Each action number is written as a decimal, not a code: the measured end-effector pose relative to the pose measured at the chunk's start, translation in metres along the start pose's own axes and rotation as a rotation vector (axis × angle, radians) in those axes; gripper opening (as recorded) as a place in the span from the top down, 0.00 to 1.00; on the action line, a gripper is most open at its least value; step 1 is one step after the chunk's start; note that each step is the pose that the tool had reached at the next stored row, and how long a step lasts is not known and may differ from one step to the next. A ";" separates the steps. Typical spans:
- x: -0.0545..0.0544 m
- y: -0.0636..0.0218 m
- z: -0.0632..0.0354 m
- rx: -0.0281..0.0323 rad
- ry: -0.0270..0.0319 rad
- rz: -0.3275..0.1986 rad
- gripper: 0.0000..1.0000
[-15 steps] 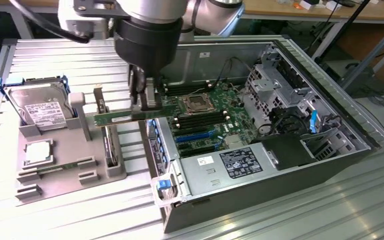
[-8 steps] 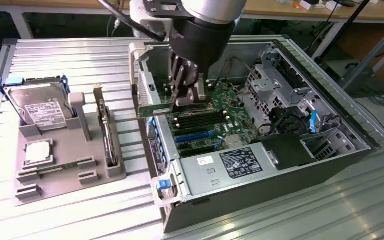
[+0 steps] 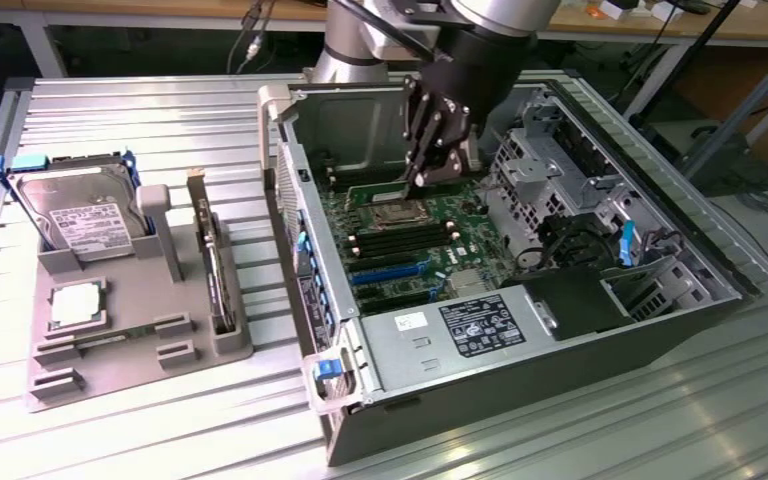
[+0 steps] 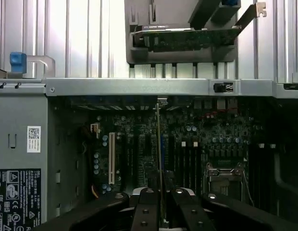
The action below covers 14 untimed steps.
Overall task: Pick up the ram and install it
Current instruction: 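Pick up the ram and move it above insertion slot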
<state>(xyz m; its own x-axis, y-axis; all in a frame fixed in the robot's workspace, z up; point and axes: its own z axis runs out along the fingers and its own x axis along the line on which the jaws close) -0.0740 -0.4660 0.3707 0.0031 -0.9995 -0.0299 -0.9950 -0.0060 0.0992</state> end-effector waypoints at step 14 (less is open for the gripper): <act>-0.039 -0.0517 0.0093 0.0000 -0.0001 0.001 0.85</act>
<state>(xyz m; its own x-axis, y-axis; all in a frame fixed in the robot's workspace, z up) -0.0236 -0.4265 0.3575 0.0025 -0.9996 -0.0299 -0.9951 -0.0054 0.0992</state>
